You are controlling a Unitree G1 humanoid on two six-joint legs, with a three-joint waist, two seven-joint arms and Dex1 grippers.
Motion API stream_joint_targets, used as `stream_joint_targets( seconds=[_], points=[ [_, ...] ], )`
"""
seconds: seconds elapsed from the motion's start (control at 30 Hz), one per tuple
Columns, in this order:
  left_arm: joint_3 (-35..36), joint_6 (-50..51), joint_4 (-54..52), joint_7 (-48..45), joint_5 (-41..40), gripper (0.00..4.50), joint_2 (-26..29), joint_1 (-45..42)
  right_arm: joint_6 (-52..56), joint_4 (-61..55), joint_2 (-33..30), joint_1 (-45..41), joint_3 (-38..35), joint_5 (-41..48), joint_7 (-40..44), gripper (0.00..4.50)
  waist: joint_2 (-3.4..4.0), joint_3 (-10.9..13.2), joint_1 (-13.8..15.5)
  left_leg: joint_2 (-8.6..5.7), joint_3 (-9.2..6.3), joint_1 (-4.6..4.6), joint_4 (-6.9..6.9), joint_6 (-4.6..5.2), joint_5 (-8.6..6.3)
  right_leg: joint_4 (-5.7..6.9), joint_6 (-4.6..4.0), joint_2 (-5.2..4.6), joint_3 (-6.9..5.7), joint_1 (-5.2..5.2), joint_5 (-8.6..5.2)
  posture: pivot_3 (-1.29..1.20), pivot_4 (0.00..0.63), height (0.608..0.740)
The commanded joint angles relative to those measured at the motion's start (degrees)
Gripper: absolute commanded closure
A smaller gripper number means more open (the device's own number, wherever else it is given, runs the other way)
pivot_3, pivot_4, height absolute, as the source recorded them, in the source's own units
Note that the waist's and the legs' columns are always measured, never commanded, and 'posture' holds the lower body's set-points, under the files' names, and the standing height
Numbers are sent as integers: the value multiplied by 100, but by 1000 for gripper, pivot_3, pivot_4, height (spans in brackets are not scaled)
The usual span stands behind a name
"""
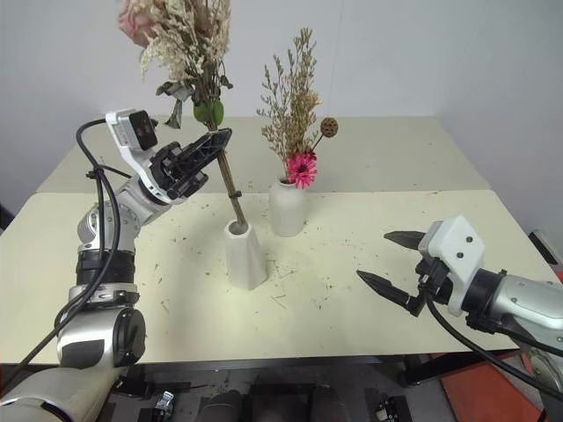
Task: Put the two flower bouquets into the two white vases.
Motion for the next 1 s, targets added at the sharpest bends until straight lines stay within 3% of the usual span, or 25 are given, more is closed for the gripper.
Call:
stream_joint_targets(
  seconds=[0.03,1.0],
  points=[
    [-37,-128,-101,7,32,4372,-58,27,-46,-19,-117,-145,-45,-31,-29,0,0,0,-2,0,0,0,0,0,0,0,0,0,0,0,0,0,150,740],
    [-469,-821,-804,-413,435,4372,42,815,-153,263,-54,-528,269,-171,-78,0,0,0,0,1,0,-1,0,0,0,-2,-15,0,0,0,9,0,150,740]
  ],
)
